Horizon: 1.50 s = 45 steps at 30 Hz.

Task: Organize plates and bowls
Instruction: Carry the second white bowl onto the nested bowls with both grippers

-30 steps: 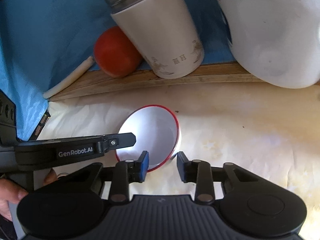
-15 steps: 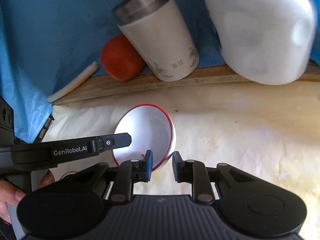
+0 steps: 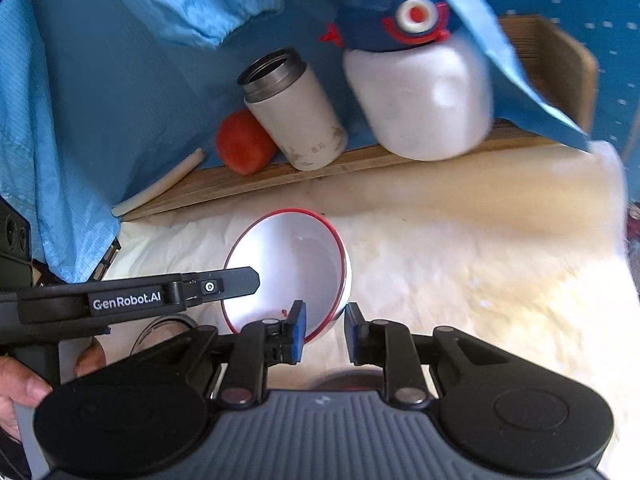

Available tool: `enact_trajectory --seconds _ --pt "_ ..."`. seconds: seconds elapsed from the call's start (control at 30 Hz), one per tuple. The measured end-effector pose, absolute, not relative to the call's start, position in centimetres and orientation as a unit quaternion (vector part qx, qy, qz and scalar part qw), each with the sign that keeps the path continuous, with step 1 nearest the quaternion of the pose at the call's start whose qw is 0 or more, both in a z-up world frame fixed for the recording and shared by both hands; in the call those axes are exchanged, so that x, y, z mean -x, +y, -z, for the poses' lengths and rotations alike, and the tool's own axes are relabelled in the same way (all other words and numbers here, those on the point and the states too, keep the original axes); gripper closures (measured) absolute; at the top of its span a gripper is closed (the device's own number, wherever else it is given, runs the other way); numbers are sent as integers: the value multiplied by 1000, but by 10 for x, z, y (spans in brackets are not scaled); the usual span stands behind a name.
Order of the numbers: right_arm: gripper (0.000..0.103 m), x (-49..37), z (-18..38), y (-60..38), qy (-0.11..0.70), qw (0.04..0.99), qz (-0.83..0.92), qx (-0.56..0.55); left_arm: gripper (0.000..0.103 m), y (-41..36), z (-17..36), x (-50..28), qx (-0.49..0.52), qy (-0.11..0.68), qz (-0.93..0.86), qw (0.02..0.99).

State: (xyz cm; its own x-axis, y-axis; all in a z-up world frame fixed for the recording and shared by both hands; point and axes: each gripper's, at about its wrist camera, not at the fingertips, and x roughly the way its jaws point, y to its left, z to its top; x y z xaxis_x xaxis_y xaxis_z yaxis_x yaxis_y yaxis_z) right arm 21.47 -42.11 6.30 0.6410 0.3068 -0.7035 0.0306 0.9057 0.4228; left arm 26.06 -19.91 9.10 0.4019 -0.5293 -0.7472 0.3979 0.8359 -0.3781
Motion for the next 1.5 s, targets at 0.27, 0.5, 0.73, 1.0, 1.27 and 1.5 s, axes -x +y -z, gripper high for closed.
enact_trajectory --seconds 0.27,0.5,0.73,1.0,1.27,1.5 --pt "80 -173 -62 -434 417 882 -60 -211 96 -212 -92 -223 53 472 308 824" --pt "80 -150 -61 -443 427 876 -52 -216 95 -219 -80 -202 41 488 326 809" --pt "80 -136 -53 -442 442 871 -47 -209 94 -221 -69 -187 26 497 335 800" --pt "80 -132 -45 -443 456 866 -46 -203 92 -223 -61 -178 8 508 337 792" --pt "80 -137 -41 -440 467 861 -47 -195 92 -224 -57 -177 0 513 334 791" --pt "80 -140 -39 -438 472 859 -47 -191 91 -223 -55 -178 -1 518 334 788"
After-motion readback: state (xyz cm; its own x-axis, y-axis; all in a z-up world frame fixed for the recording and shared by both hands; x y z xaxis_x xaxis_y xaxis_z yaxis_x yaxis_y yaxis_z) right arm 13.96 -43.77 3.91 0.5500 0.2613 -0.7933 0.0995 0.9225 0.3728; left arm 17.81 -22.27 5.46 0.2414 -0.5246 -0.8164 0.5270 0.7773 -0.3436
